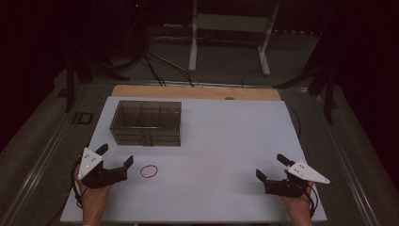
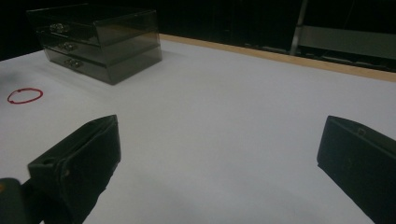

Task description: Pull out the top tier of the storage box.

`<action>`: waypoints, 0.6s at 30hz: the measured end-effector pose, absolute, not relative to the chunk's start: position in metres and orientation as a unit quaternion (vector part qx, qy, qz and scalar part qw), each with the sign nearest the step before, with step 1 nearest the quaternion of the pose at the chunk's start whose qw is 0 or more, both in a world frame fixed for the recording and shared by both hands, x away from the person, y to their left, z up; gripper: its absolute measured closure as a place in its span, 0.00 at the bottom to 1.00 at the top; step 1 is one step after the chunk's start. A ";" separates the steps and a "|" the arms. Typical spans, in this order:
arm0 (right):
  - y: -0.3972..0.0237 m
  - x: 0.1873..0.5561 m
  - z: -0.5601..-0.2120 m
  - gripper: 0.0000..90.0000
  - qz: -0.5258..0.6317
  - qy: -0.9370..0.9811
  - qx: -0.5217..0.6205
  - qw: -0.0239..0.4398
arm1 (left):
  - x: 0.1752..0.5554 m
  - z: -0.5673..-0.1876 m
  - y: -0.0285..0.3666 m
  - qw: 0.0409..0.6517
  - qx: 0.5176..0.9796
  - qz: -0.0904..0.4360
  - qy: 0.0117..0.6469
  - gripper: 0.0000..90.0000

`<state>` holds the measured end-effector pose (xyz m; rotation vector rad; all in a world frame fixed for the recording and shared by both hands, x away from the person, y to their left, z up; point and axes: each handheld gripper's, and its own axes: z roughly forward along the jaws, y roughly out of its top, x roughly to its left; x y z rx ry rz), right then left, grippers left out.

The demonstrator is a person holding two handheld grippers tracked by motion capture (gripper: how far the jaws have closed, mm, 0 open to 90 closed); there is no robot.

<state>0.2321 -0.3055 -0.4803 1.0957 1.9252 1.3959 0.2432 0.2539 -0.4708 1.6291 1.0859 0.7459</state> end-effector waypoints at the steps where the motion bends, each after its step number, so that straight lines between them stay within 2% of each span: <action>1: -0.306 0.232 -0.480 0.00 0.515 0.710 0.404 0.261 | 0.243 -0.471 0.254 0.500 0.673 0.309 0.449 0.03; 18: -0.306 0.232 -0.480 0.00 0.517 0.706 0.411 0.258 | 0.244 -0.477 0.252 0.503 0.666 0.313 0.453 0.03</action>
